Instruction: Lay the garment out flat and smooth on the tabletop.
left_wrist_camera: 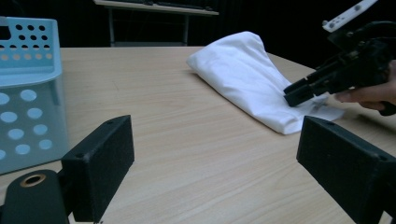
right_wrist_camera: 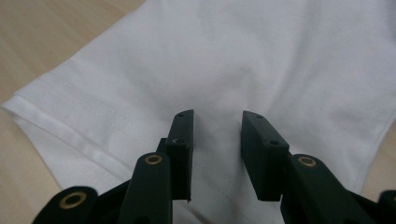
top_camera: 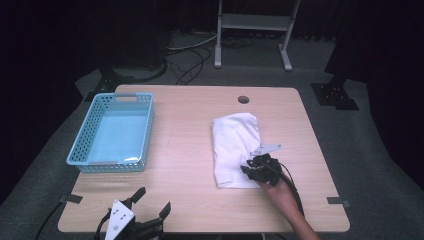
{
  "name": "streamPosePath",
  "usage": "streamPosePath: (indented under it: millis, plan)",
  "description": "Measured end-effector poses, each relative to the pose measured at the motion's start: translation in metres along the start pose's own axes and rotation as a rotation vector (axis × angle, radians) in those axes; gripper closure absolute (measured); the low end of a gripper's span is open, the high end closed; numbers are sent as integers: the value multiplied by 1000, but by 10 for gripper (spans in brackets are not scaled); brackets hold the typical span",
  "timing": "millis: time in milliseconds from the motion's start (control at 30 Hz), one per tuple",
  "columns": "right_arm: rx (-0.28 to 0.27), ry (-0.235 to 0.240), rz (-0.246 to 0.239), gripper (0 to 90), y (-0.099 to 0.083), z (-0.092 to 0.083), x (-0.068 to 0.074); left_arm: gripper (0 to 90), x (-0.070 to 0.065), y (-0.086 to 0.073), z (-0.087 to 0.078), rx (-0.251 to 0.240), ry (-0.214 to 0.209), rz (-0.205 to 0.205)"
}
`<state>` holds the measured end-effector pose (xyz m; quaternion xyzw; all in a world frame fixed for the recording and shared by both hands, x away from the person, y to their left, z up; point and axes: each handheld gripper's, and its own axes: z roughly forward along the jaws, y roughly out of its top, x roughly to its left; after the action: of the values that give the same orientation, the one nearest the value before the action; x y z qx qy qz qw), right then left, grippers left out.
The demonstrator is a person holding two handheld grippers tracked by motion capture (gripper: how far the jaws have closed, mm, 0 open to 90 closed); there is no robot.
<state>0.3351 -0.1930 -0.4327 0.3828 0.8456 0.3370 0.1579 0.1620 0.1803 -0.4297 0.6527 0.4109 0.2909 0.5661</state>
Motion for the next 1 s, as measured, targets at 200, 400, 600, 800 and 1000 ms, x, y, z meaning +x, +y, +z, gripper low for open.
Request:
streamPosePath:
  millis: [200, 400, 600, 800, 1000]
  plan:
    - [-27, -11, 25, 647, -32, -27, 15, 105, -6, 1, 1, 1, -8, 11]
    - [-44, -18, 40, 646, -61, -51, 26, 105, -13, 2, 0, -5, -16, 23]
    - [-63, -31, 68, 624, -88, -75, 35, 105, -24, 6, 1, -11, -32, 54]
    - [-172, 19, 70, 368, -108, -100, 36, 113, -41, 20, 19, -5, -89, 84]
    - [-318, 38, 109, 185, -125, -128, 21, 84, -64, 45, 73, 50, -223, 117]
